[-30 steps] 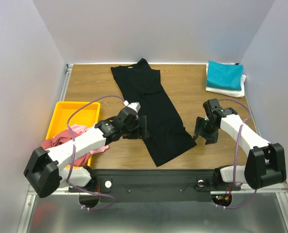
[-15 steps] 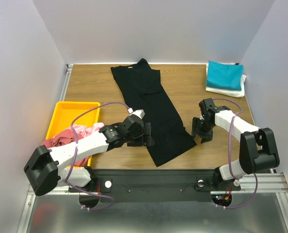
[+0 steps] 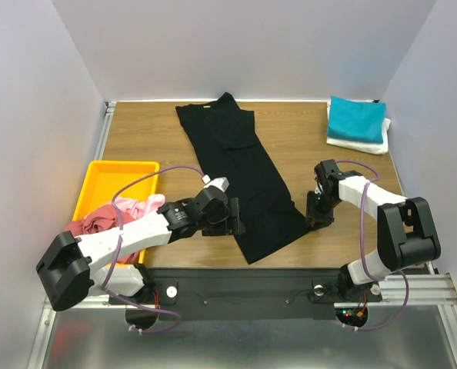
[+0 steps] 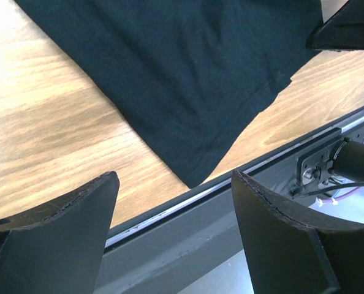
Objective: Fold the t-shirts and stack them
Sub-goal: Fold the tshirt
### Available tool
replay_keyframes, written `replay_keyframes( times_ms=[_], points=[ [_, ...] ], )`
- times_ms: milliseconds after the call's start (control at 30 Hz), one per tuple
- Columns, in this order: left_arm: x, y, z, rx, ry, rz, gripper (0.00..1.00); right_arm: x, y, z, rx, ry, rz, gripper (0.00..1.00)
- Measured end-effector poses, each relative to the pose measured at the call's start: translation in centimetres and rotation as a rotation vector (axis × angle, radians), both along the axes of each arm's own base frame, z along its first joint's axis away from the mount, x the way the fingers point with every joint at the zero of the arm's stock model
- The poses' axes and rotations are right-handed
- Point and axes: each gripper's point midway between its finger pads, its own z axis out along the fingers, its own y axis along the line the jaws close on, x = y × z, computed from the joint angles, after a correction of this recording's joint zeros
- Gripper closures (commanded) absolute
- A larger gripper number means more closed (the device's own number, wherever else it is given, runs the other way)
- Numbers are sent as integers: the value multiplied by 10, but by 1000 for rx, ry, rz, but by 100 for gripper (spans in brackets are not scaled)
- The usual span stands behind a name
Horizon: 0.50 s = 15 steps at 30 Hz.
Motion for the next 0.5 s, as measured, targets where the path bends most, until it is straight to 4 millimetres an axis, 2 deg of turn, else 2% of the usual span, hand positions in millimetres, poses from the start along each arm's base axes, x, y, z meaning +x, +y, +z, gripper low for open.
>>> replay_keyframes(
  times_ms=[100,233,367,500],
  points=[
    [-3,1,0,-4,1,2,14,1,2,0,14,-5,8,73],
    [-5,1,-5,3,4,-4,14,0,6,-1,37,2,22,98],
    [-11,-5,-17,29,25,-31,14,-1,9,1,62,9,27,99],
    [-26,-12,-42,91,77,-93,16,-2,12,2,78,14,27,100]
  ],
)
